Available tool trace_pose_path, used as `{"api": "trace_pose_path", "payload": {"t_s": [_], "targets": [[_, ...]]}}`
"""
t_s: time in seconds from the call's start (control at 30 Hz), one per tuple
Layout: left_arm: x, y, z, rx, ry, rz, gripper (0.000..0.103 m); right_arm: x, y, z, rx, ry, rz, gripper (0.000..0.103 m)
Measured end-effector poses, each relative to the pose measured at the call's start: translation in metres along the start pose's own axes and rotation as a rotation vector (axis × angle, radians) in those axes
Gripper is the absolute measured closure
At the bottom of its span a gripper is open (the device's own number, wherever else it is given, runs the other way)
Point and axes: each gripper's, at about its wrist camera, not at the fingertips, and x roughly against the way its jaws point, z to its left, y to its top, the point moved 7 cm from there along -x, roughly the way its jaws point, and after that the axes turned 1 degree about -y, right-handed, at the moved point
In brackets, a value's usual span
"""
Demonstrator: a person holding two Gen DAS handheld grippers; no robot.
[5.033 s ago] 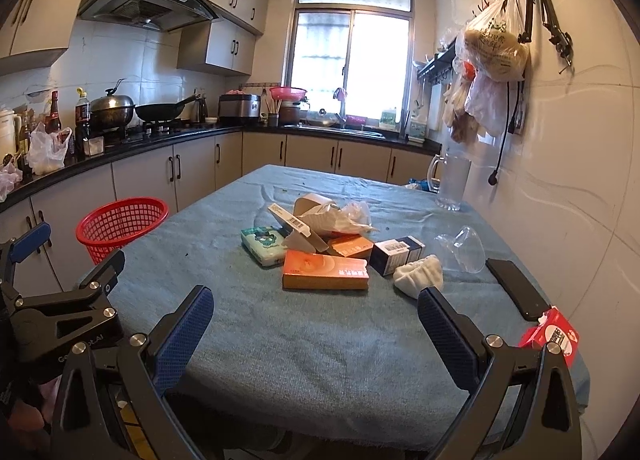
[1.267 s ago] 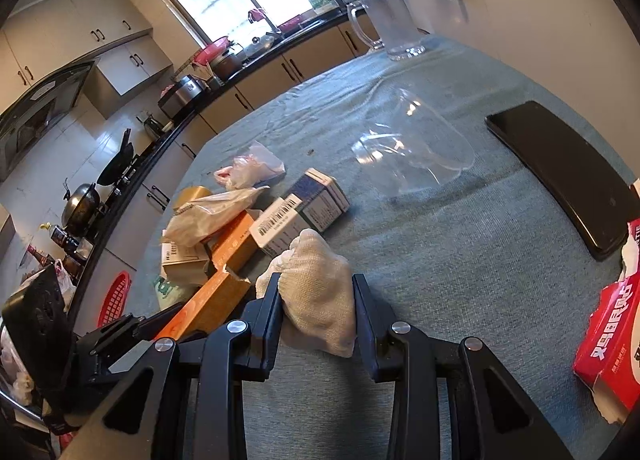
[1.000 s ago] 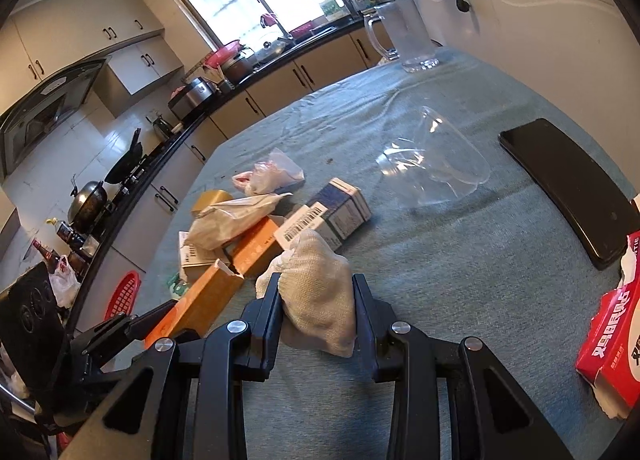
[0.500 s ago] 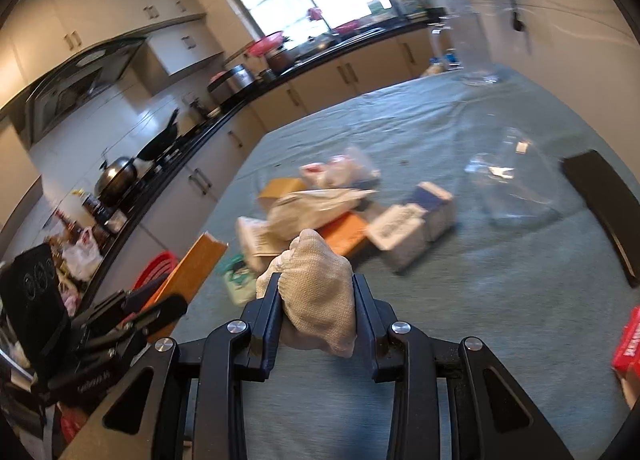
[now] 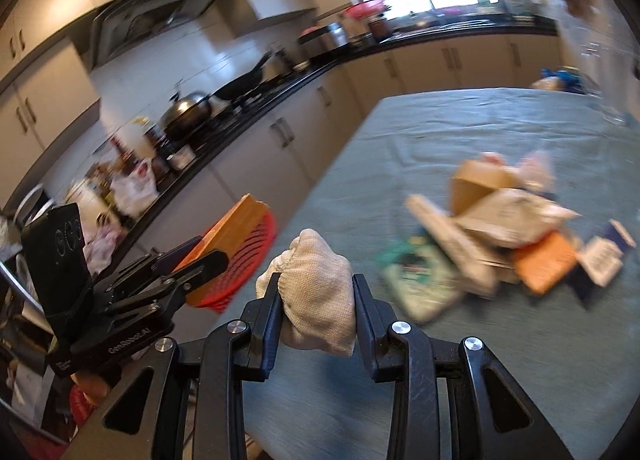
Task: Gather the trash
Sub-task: 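Carry the orange box and cloth ball over the red mesh basket with both tools, then open the right tool to drop the cloth while the left tool drops the orange box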
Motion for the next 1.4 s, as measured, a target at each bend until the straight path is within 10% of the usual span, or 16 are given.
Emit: {"api": "trace_pose_path", "payload": {"t_s": [0.57,1.0,1.4], "targets": [[-0.033,-0.046,0.153,0.193,0.269,0.12,0.057,-0.143,0.028,0.08,0.029,0.127,0.173,0.067],[-0.061,-0.064,0.174,0.267,0.281,0.18,0.057,-0.204,0.02,0.091,0.036,0.072,0.248,0.058],[-0.056,-0.061,0.163,0.275,0.253,0.157,0.047,-0.166,0.028,0.079,0.034,0.062,0.181,0.045]]}}
